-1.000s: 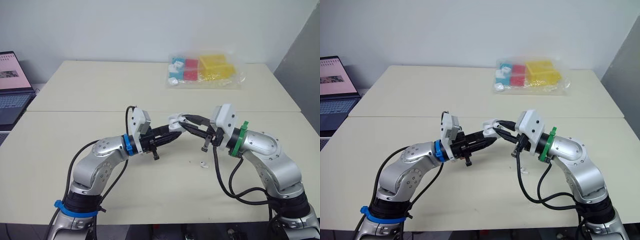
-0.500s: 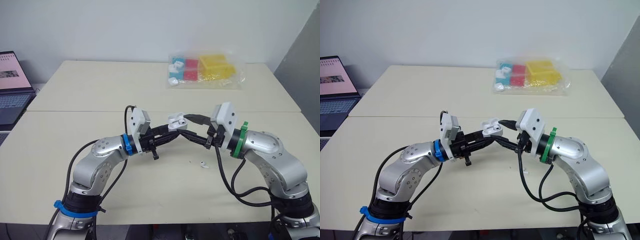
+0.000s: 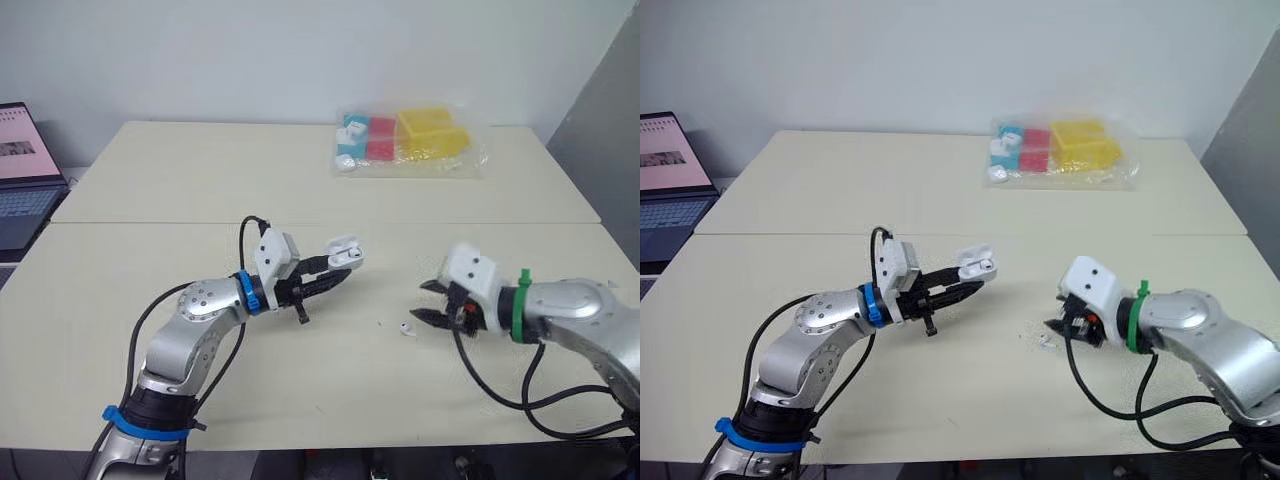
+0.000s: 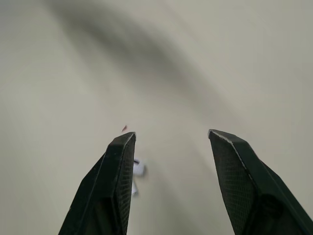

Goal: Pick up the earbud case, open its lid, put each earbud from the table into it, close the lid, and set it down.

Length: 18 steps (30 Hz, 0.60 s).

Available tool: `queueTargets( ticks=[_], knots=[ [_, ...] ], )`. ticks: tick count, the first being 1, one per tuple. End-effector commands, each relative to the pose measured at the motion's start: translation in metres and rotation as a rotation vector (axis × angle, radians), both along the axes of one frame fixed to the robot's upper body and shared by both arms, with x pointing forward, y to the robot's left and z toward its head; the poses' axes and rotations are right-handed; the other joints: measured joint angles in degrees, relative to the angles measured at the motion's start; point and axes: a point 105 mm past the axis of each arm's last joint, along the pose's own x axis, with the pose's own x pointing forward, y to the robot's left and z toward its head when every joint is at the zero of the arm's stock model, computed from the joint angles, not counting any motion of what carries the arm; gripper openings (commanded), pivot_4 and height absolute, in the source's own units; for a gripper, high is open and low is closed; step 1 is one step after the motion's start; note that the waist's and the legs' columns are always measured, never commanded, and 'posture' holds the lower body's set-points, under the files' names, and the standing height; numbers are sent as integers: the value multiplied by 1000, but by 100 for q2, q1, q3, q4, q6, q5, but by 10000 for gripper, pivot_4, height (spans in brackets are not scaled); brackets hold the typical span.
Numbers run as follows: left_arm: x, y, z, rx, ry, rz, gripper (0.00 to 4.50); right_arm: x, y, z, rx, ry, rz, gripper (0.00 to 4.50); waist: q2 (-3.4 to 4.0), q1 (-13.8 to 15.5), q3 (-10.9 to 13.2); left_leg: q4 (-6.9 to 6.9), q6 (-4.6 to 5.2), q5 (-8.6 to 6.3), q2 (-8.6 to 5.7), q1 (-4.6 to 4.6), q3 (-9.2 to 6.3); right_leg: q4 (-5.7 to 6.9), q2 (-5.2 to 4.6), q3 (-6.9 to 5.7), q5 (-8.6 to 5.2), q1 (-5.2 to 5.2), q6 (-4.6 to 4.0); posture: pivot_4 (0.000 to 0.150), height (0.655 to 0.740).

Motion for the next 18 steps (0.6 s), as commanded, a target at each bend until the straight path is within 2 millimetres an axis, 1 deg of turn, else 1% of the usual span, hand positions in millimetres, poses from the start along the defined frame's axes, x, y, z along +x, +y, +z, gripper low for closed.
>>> queueTargets(
  ticks=[1, 5, 7, 13, 18],
  knots=[
    [-6, -3, 5, 8, -54, -35, 7983, 0, 7, -5, -35, -12, 24, 24412, 0, 1, 0, 0, 0, 0, 0, -2, 0, 0, 0, 0, 0, -2, 0, 1500, 7400],
    [-8, -3, 3, 16, -55, -42, 7983, 1, 13, -21, -59, 33, 50, 24412, -1, 5, 0, 3, 0, 0, -1, -9, 0, -2, -1, -1, 1, -5, 2, 1500, 7400],
    [-7, -3, 4, 16, -56, -42, 7983, 6, 15, -27, -62, 35, 45, 24412, -1, 6, 1, 3, 0, 0, -1, -10, 0, -4, -1, -3, 1, -5, 3, 1500, 7400],
    [-9, -2, 2, 19, -53, -41, 7983, 16, 12, -36, -68, 35, 29, 24412, -1, 9, 1, 3, 0, 0, -1, -16, 0, -7, -1, -3, 1, -8, 3, 1500, 7400],
    [-10, -2, 1, 24, -54, -40, 7983, 13, 8, -47, -78, 81, 30, 24412, -1, 9, 1, 3, 0, 0, 0, -16, -2, -8, -1, -5, 1, -8, 3, 1500, 7400]
  ],
)
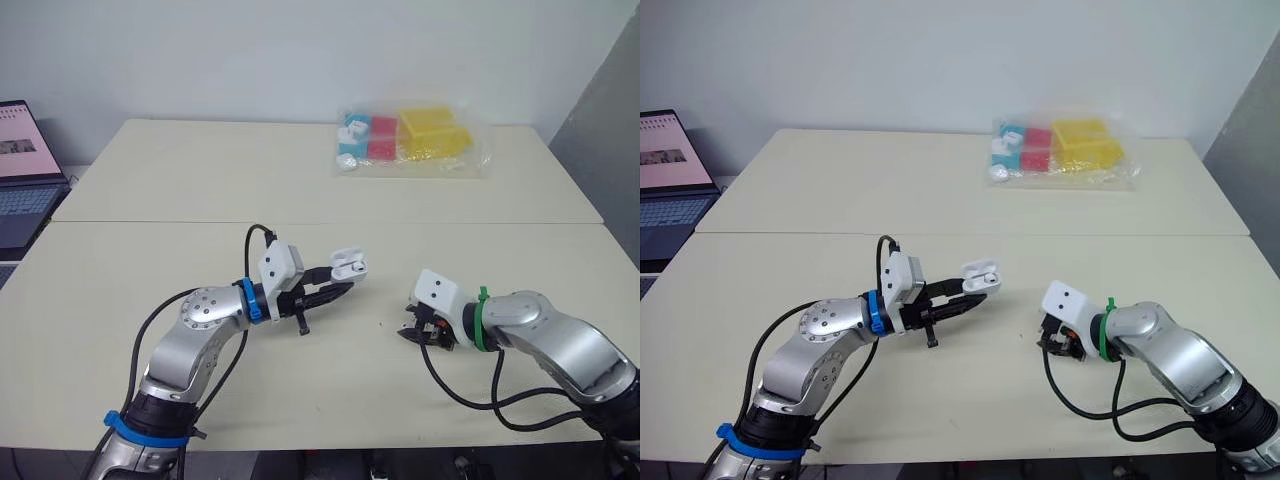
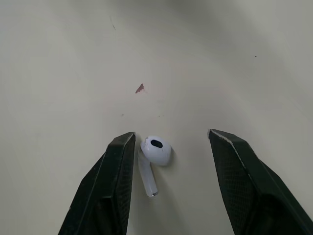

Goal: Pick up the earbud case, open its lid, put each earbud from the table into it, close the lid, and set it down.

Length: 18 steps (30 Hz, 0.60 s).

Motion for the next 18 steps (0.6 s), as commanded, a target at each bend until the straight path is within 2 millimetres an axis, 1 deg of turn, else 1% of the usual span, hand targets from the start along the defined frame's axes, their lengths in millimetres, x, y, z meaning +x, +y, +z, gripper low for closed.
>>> queueTargets(
  ticks=[1, 3, 4, 6, 9, 10, 11, 15, 17, 18],
  knots=[
    [-4, -3, 10, -3, -54, -19, 7983, -3, 0, 0, 6, 4, 23, 24412, 0, 1, 0, 0, 0, 0, 0, 0, 0, 0, 0, 0, 0, 0, 0, 1500, 7400],
    [-4, -2, 10, -2, -54, -19, 7983, -4, 1, -1, 10, 8, 23, 24412, 0, 2, 0, 0, 0, 0, 0, 1, 1, 0, 0, 1, 0, 0, 0, 1500, 7400],
    [-4, -3, 10, -2, -54, -19, 7983, -4, 1, -1, 9, 9, 28, 22703, 0, 3, 0, 0, 0, 0, 0, 1, 1, 0, 0, 1, 0, 1, 0, 1500, 7400],
    [-4, -3, 9, -2, -54, -20, 7983, -5, 0, -2, 6, 7, 29, 18518, 0, 3, 0, 1, 0, 0, 0, 1, 1, 0, 0, 1, 0, 1, 0, 1500, 7400],
    [-4, -3, 10, -2, -54, -21, 7983, -7, 0, -4, 0, 19, 39, 8558, 0, 3, 0, 2, 0, 0, 0, 2, 1, 1, 0, 1, 0, 1, 0, 1500, 7400],
    [-4, -3, 9, -1, -54, -21, 7983, -8, -1, -4, -2, 21, 43, 5834, 0, 3, 0, 3, 0, 0, 0, 2, 1, 2, 0, 1, 1, 2, 1, 1500, 7400],
    [-4, -2, 9, 0, -54, -21, 7983, -8, -1, -4, -3, 21, 45, 4169, 0, 4, 0, 4, 0, 0, 0, 2, 1, 3, 0, 1, 1, 2, 2, 1500, 7400],
    [-4, -3, 9, 0, -53, -22, 7983, -9, -4, -1, -8, 22, 63, 4172, 0, 4, 0, 4, 0, 0, -1, 2, 1, 3, 0, 1, 1, 2, 2, 1500, 7400],
    [-4, -2, 9, 4, -52, -24, 7983, -12, -13, 2, -30, 33, 96, 4172, 0, 5, 0, 3, 0, 0, -1, 1, 1, 1, 0, 1, 1, 2, 2, 1500, 7400],
    [-5, -2, 8, 8, -52, -25, 7983, -16, -21, 3, -56, 45, 126, 4172, 0, 7, 0, 3, 0, 0, -2, 0, 2, -1, 0, 1, 1, 2, 2, 1500, 7400]
  ],
)
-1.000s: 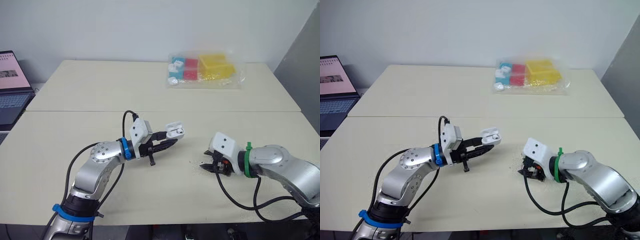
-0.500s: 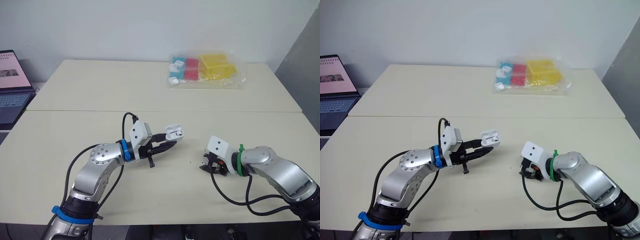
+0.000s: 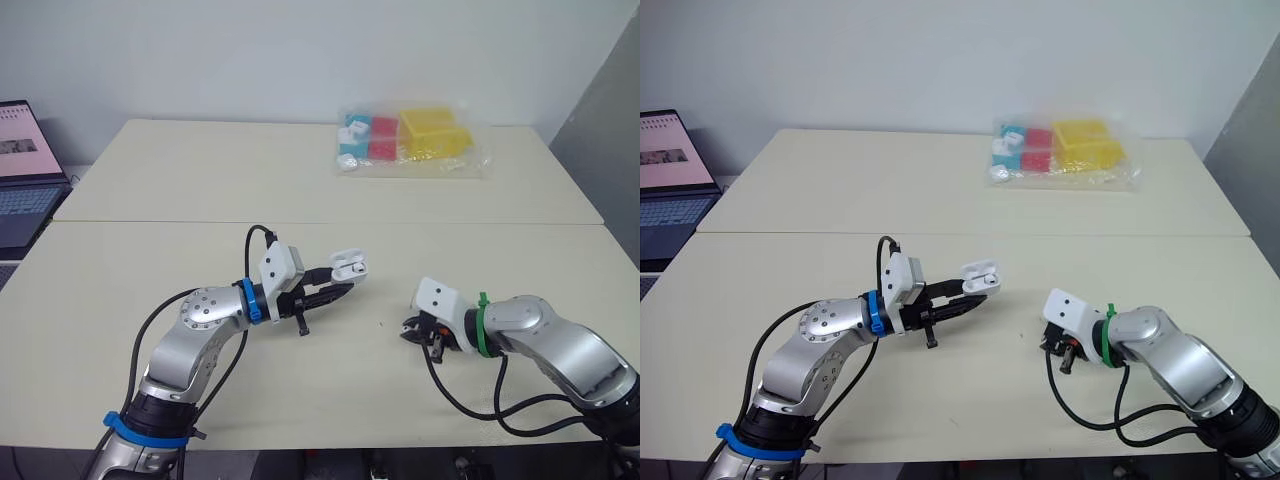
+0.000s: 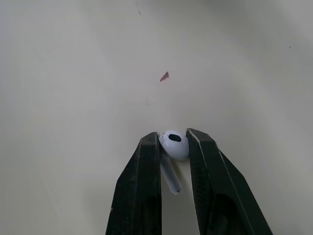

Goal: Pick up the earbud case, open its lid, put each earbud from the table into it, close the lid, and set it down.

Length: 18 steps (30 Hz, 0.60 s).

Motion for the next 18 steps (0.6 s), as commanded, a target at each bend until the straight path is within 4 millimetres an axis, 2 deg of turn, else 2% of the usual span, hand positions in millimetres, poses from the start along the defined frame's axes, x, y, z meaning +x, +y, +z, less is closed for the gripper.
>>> queueTargets(
  ticks=[1, 5, 10, 14, 18],
  knots=[
    [-4, -2, 8, 5, -51, -21, 7983, -8, -27, 7, -75, 11, 75, 4172, 0, 14, 0, 0, 0, 0, 0, -1, 1, -2, 0, 0, 0, 0, 0, 1500, 7400],
    [-6, 0, 6, 13, -48, -21, 7983, -14, -69, 7, -212, 30, 150, 4172, -2, 23, 1, 0, 1, 0, -4, 0, 2, -13, -6, -3, 0, 5, 1, 1500, 7400],
    [-9, 0, 4, 23, -45, -24, 7983, -18, -110, 9, -346, 61, 203, 4172, -1, 12, 1, 1, 1, 0, -2, 8, 4, -9, -5, -1, 1, 7, 3, 1500, 7400],
    [-11, 1, 3, 30, -42, -22, 7983, -18, -123, 10, -388, 73, 215, 4172, -1, 12, 1, 1, 1, 0, -1, 11, 4, -4, -5, 0, 1, 8, 2, 1500, 7400],
    [-13, 4, 1, 39, -37, -22, 7983, -16, -127, 9, -402, 75, 205, 4172, -1, 12, 1, 1, 0, 0, -1, 13, 6, -2, -5, 2, 1, 8, 2, 1500, 7400]
  ],
)
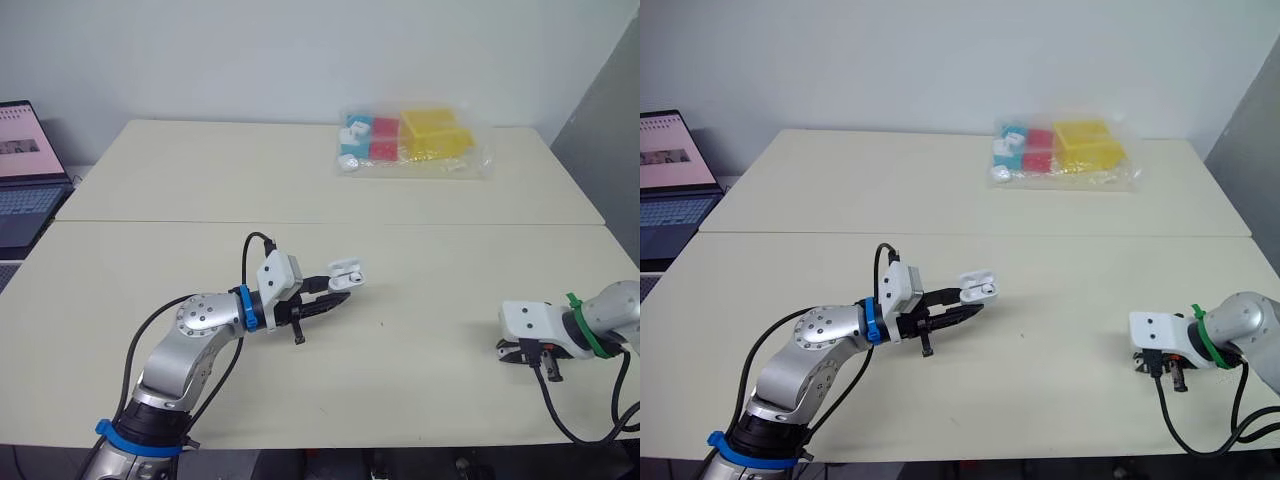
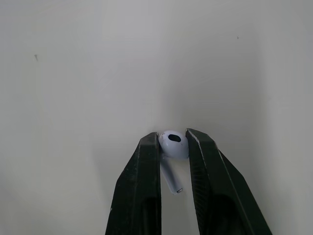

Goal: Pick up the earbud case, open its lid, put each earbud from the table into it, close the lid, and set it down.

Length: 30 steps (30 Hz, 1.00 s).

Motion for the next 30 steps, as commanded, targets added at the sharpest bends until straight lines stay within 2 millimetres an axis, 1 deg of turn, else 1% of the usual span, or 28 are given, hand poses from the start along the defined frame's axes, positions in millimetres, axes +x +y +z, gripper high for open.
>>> queueTargets(
  ticks=[1, 4, 6, 8, 11, 13, 17, 19, 22, 23, 25, 29, 30],
  knots=[
    [-6, -1, 9, -1, -48, -24, 7983, 2, -3, 4, -19, -1, -13, 4172, 0, 0, 0, 0, 0, 0, 0, 0, 0, 0, 0, 0, 0, 0, 0, 1500, 7400],
    [-8, -2, 9, 1, -46, -26, 7983, 2, -2, 3, -16, 8, -24, 4172, 0, 1, 0, 1, 0, 0, -1, 0, 1, 0, -1, 0, 0, 1, 0, 1500, 7400],
    [-9, -1, 9, 4, -43, -27, 7983, 3, -3, 3, -17, 1, -34, 11659, 0, 1, 0, 2, 0, 0, -1, 0, 0, 0, -2, 0, 0, 3, 0, 1500, 7400],
    [-10, -1, 8, 7, -39, -28, 7983, 6, -3, 4, -17, -38, -29, 17683, 0, 1, 0, 3, -1, 0, -2, 2, 1, 1, -3, 1, 0, 4, 0, 1500, 7400],
    [-10, 0, 7, 10, -35, -29, 7983, 10, 0, 9, -2, -79, -10, 28869, 0, 1, 0, 2, 0, 0, -1, 7, 1, 4, -2, 1, 0, 6, 0, 1500, 7400],
    [-11, 0, 6, 11, -33, -28, 7983, 9, 2, 12, 12, -82, -4, 29003, 0, 1, 0, 2, 0, 0, -1, 7, 1, 7, -1, 1, 0, 5, 0, 1500, 7400],
    [-10, 0, 5, 6, -29, -23, 7983, 4, 10, 28, 44, -99, 20, 29003, 3, 1, 1, 2, 0, 0, -1, 7, 3, 8, -2, 3, 0, 5, -1, 1500, 7400],
    [-11, -1, 5, 5, -28, -22, 7983, 3, 10, 30, 46, -99, 13, 29003, 2, -1, 1, 2, 0, 0, -1, 9, 3, 10, -2, 4, 0, 5, -1, 1500, 7400],
    [-11, -1, 3, -3, -22, -11, 7983, 1, 11, 39, 20, -107, -42, 29003, 3, 1, 1, 2, -1, 0, -1, 9, 2, 10, -2, 2, 0, 6, -1, 1500, 7400],
    [-11, -1, 1, -3, -20, -9, 7983, 3, 10, 41, -10, -130, -75, 29003, 3, 3, 1, 2, -1, 0, -1, 10, 3, 11, -3, 4, 0, 6, -1, 1500, 7400],
    [-12, -3, -1, -3, -19, -7, 7983, 2, 7, 42, -56, -124, -116, 29003, 3, 0, 1, 2, -1, 0, 0, 10, 3, 12, -3, 4, 0, 6, -1, 1500, 7400],
    [-12, -6, -2, -11, -15, -2, 7983, -10, 11, 35, -90, -41, -118, 29003, 3, 2, 1, 3, -1, 0, 0, 12, 2, 13, -4, 2, -1, 6, -1, 1500, 7400],
    [-12, -7, -3, -12, -14, -2, 7983, -9, 8, 32, -133, -49, -116, 29003, 3, 2, 1, 3, -1, 0, 0, 12, 2, 13, -4, 2, -1, 6, -2, 1500, 7400]
  ],
)
